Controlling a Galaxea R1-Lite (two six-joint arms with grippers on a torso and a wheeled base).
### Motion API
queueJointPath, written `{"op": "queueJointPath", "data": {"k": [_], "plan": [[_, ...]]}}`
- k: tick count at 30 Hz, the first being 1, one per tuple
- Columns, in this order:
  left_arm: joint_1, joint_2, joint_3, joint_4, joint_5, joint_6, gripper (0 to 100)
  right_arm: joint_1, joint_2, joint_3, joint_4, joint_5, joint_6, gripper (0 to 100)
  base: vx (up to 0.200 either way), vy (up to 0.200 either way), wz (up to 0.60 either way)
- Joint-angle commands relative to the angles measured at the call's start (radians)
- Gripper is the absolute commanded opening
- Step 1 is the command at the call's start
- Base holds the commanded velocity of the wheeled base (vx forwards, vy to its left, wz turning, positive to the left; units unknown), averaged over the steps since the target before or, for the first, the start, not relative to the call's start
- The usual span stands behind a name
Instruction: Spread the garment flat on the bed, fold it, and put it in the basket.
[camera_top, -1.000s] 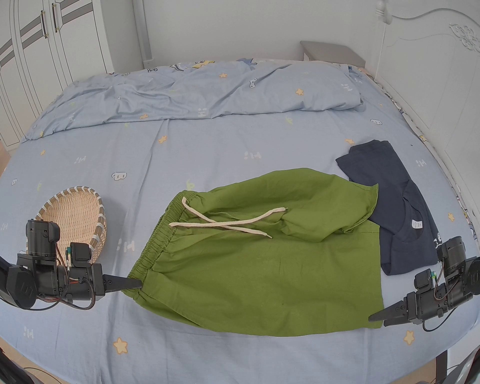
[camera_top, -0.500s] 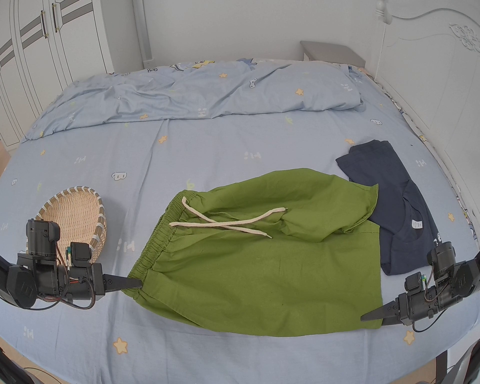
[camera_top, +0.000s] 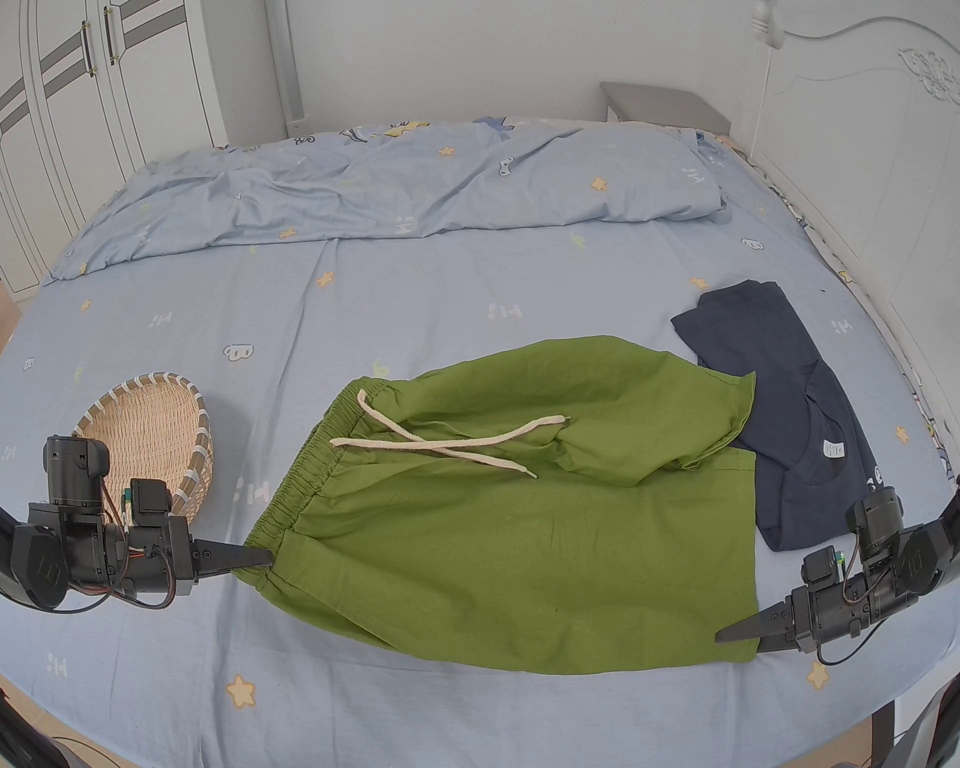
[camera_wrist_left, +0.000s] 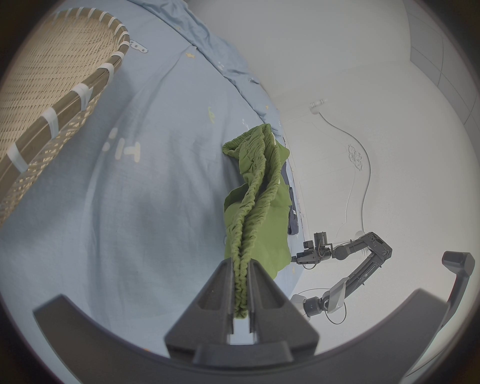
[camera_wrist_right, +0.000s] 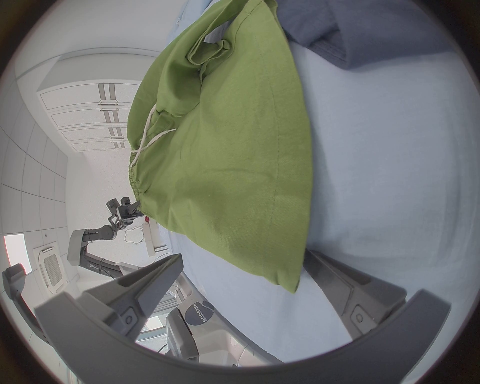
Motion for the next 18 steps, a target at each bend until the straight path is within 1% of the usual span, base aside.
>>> {"op": "queueJointPath", "data": {"k": [1,12,13,18], "plan": [[0.001,0.003,0.000,-0.001,0.000,0.001,0,0.003,0.006,-0.004,0.000,0.016,0.000,100,0.000,0.000,0.00],[-0.001,0.000,0.005,-0.001,0.000,0.004,0,0.023,0.006,-0.003,0.003,0.017,0.002,100,0.000,0.000,0.00],[-0.001,0.000,0.005,-0.001,0.000,0.004,0,0.023,0.006,-0.004,0.003,0.017,0.002,0,0.000,0.000,0.00],[0.001,0.002,0.008,-0.001,-0.002,0.005,0,0.023,0.006,-0.001,0.003,0.016,0.002,0,0.000,0.000,0.00]]}}
